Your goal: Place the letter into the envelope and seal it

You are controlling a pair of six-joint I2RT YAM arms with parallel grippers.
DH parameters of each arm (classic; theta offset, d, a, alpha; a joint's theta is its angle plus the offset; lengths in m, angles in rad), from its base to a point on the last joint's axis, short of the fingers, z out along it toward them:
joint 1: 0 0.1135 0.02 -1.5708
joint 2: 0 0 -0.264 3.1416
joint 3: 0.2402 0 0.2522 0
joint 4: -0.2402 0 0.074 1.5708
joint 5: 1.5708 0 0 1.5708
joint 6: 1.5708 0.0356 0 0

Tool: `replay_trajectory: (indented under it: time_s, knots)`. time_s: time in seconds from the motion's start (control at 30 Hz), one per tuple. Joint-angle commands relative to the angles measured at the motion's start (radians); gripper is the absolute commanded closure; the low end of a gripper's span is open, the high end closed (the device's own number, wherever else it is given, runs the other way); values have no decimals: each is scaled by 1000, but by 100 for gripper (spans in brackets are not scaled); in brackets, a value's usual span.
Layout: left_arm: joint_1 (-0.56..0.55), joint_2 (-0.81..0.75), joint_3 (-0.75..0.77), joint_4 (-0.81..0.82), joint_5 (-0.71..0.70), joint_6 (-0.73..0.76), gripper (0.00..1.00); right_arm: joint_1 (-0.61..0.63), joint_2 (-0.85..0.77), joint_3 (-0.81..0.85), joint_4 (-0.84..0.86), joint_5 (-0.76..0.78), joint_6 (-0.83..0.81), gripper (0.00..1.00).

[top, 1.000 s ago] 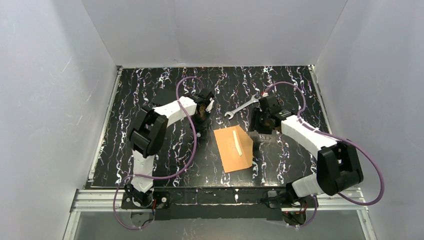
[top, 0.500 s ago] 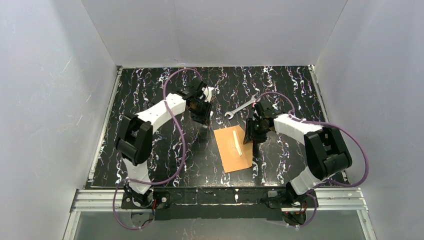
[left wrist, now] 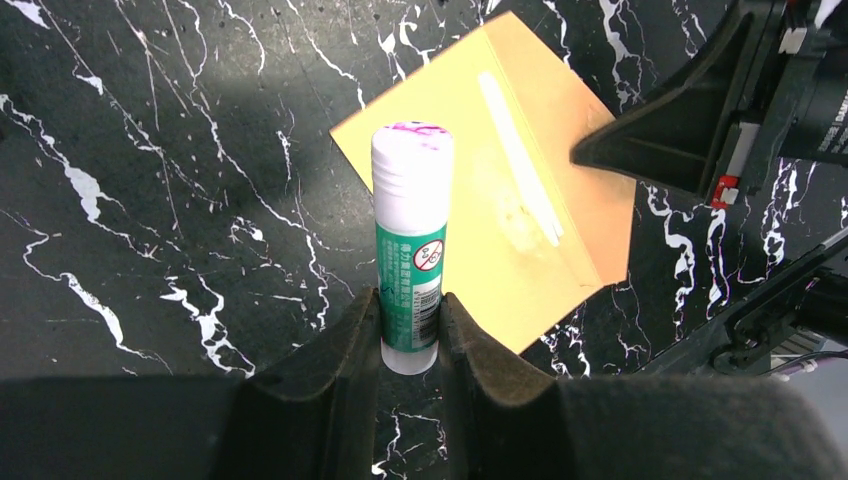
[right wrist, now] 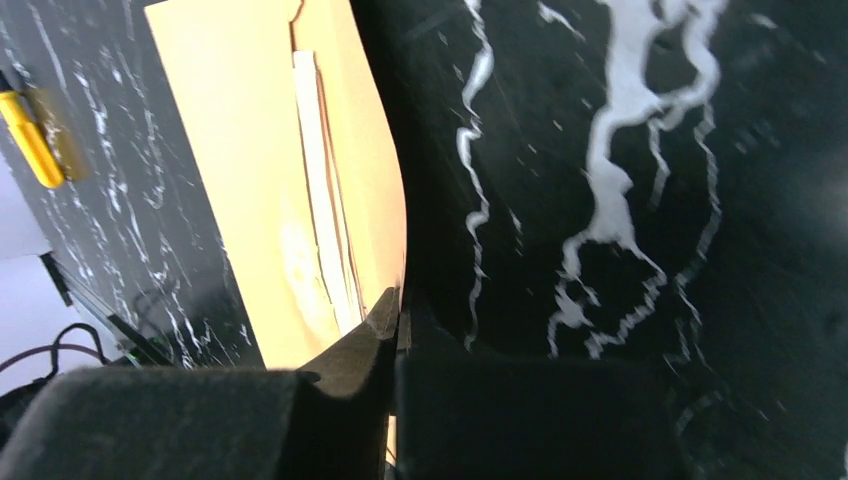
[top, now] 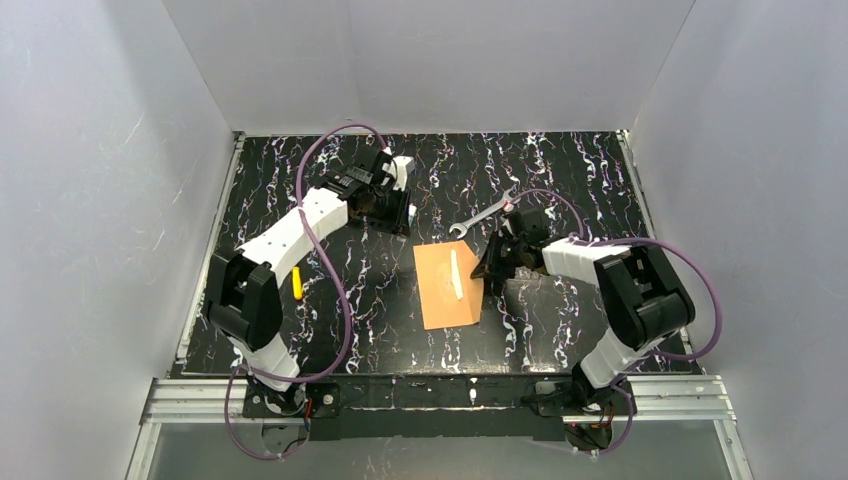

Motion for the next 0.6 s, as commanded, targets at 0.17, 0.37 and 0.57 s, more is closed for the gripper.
replay_trajectory:
  time_s: [0.17, 0.37, 0.57]
  knots:
    - [6, -96, -52, -5, 108, 72, 100, 32, 27, 120, 29, 51, 32, 50]
    - [6, -187, -93, 62, 297, 166, 100, 27, -170, 239, -231, 161, -73, 18]
    - [6, -198, -58, 54, 409, 284, 100, 34, -202, 309, -117, -298, -65, 20]
